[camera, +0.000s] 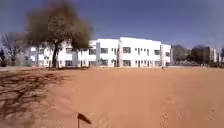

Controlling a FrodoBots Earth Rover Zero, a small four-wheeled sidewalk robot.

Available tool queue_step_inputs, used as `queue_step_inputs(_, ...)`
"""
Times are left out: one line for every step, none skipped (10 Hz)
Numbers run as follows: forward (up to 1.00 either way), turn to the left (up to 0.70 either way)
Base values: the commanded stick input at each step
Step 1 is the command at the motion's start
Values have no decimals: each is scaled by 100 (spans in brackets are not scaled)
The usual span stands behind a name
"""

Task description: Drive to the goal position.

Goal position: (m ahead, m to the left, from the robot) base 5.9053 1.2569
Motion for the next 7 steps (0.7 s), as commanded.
queue_step_inputs(100, -40)
queue_step_inputs(100, -40)
queue_step_inputs(100, -40)
queue_step_inputs(100, -40)
queue_step_inputs(100, -40)
queue_step_inputs(100, -26)
queue_step_inputs(100, -7)
